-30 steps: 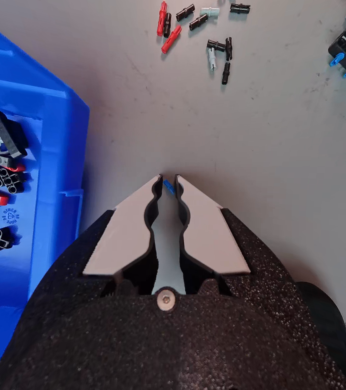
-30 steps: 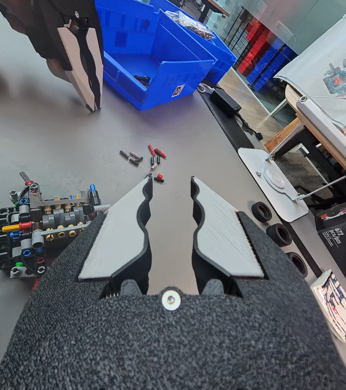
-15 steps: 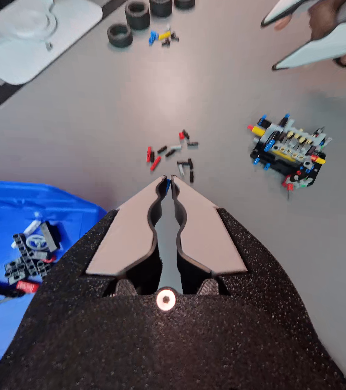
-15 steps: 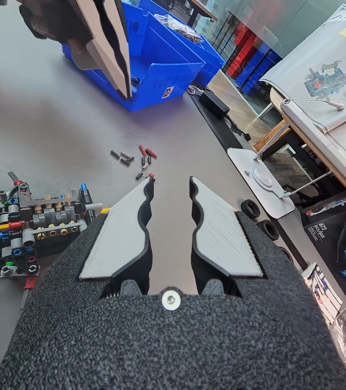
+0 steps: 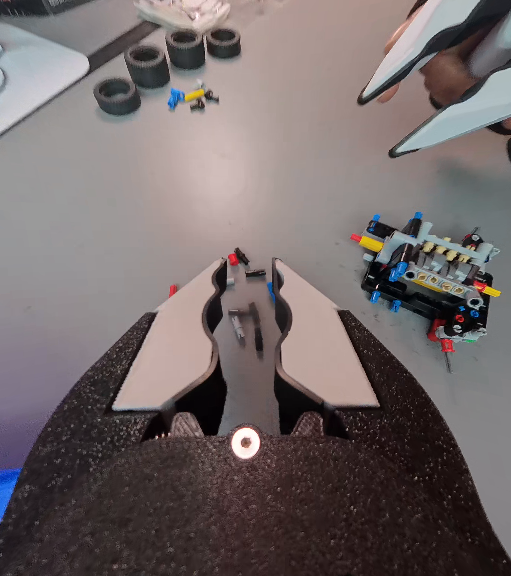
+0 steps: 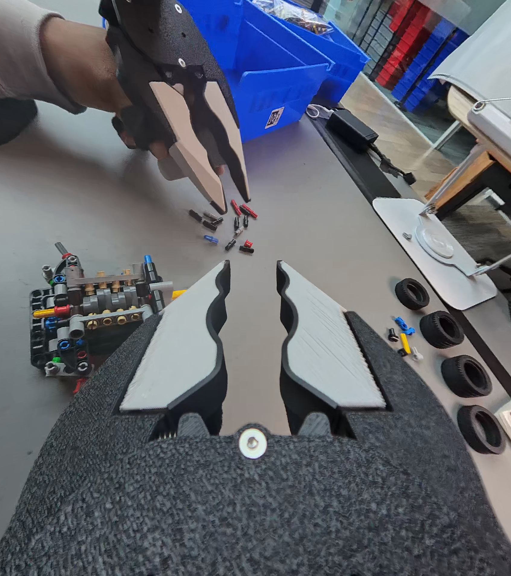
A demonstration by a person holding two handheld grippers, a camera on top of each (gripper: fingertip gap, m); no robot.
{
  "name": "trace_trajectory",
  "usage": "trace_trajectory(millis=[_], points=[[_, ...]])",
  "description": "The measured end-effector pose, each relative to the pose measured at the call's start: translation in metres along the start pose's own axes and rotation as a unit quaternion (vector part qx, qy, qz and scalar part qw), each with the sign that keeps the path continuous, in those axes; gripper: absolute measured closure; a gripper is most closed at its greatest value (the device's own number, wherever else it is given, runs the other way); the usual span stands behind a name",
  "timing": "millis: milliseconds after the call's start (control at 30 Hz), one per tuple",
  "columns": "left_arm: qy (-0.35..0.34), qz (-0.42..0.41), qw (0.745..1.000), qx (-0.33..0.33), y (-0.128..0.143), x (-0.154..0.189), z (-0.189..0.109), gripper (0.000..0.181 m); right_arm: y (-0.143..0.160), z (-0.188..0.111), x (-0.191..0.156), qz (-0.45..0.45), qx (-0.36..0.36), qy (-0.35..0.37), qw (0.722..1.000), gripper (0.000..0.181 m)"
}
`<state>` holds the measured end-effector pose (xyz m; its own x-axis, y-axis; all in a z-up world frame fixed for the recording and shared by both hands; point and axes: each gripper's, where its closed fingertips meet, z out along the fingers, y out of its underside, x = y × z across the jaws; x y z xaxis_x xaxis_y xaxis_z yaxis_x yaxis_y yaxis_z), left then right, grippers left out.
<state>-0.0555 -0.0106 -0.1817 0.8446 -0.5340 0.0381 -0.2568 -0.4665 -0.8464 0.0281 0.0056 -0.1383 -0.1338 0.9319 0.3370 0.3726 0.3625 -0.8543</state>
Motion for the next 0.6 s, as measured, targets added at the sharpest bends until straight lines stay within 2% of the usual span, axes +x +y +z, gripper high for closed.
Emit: trace_trajectory(millis=[33,100,200,333,467,600], points=[[0.008,0.012,0.999,0.028,-0.009,0.006,-0.004,0.15,0.0,-0.002,-0.002,0.008,0.003,-0.018,1.0,0.153],[0.036,0.028,0.996,0.071,-0.021,0.021,-0.011,0.146,0.007,-0.008,-0.017,0.02,-0.007,-0.083,0.996,0.157],[0.116,0.04,0.989,0.078,-0.021,0.054,-0.016,0.147,0.023,-0.019,-0.045,0.03,-0.033,-0.18,0.983,0.163],[0.171,0.069,0.982,0.041,-0.004,0.081,-0.014,0.154,0.033,-0.016,-0.058,0.03,-0.05,-0.208,0.976,0.165],[0.179,0.092,0.979,0.028,0.004,0.09,-0.012,0.155,0.034,-0.007,-0.07,0.049,-0.051,-0.233,0.97,0.167],[0.18,0.088,0.979,0.042,0.001,0.09,-0.014,0.156,0.034,-0.003,-0.074,0.061,-0.051,-0.24,0.967,0.167]])
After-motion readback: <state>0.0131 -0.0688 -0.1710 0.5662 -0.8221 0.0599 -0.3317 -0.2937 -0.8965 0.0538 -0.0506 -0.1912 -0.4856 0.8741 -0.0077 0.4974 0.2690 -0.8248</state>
